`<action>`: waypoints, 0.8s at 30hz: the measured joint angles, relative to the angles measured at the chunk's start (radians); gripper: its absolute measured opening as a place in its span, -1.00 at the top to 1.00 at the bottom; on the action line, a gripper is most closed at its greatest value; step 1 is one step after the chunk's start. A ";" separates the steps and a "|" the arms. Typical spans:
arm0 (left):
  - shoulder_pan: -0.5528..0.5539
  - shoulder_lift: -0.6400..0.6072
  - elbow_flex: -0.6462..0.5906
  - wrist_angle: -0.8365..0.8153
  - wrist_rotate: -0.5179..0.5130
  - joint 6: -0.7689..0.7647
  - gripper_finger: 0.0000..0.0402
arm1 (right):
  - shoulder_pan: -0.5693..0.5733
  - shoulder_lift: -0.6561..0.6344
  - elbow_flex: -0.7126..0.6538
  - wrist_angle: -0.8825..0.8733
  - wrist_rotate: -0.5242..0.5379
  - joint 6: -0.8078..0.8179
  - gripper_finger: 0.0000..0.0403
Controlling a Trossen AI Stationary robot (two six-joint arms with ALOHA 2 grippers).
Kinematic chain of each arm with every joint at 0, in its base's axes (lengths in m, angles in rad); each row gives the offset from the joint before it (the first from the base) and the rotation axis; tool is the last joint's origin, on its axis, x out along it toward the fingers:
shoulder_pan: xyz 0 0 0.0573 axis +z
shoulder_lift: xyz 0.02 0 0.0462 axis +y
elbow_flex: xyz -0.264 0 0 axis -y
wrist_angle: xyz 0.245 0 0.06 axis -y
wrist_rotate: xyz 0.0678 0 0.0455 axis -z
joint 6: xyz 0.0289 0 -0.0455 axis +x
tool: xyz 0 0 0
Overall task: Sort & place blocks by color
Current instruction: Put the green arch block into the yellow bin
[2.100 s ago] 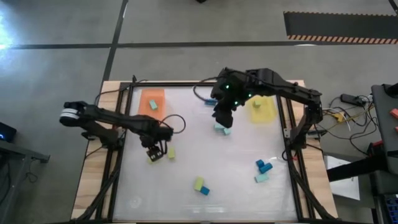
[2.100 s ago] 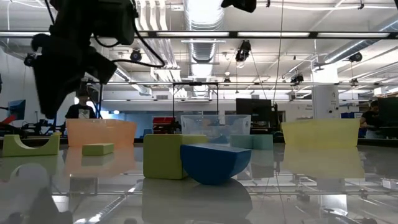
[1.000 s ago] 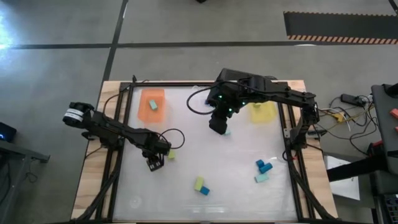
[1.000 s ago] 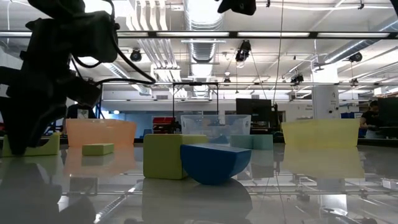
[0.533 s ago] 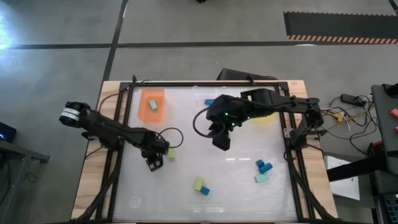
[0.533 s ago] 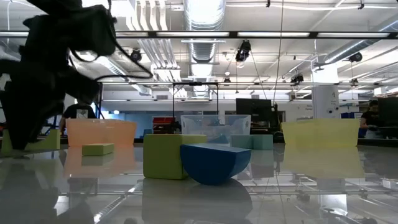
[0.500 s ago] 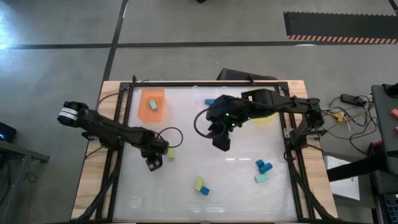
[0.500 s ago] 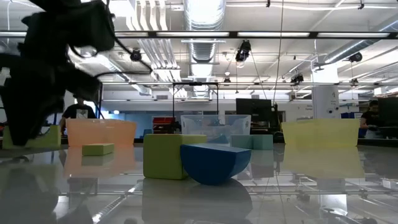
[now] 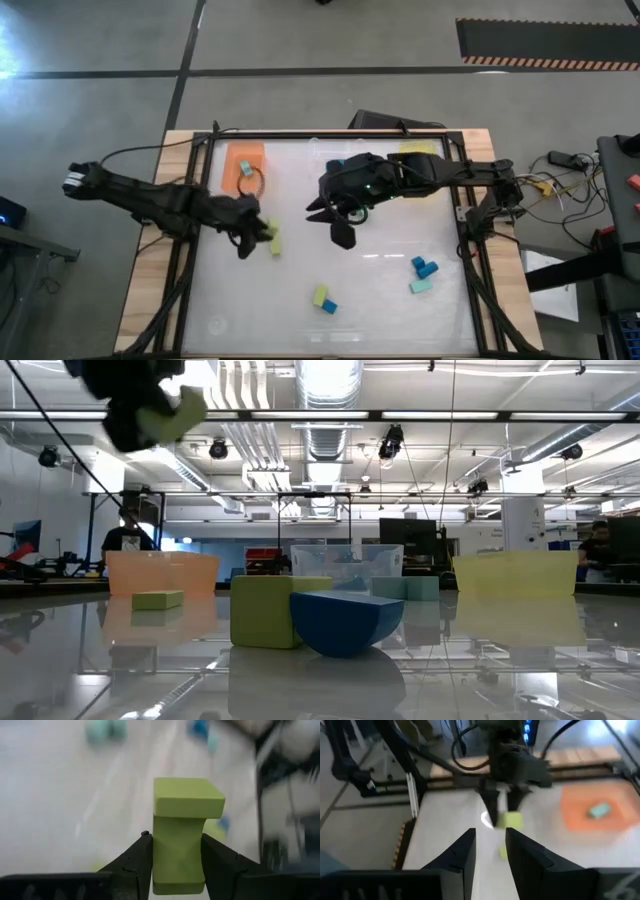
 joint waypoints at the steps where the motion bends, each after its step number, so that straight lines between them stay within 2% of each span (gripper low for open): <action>1: 0.000 -0.019 0.000 0.042 -0.042 0.010 0.42 | 0.000 0.000 -0.015 0.045 0.000 -0.006 0.53; 5: 0.000 -0.062 0.000 0.235 -0.142 0.089 0.40 | 0.000 0.000 -0.092 0.232 -0.005 -0.021 0.54; 8: 0.000 -0.073 0.000 0.372 -0.146 0.155 0.39 | -0.005 0.001 -0.139 0.358 -0.006 0.006 0.53; 11: 0.000 -0.075 0.000 0.477 -0.137 0.201 0.39 | -0.012 0.001 -0.150 0.404 -0.007 0.047 0.48; 17: 0.000 -0.061 0.000 0.592 -0.106 0.283 0.38 | -0.018 0.000 -0.147 0.404 0.004 0.084 0.18; 24: -0.001 -0.022 -0.001 0.669 -0.085 0.328 0.38 | -0.018 0.000 -0.147 0.404 0.092 0.077 -0.19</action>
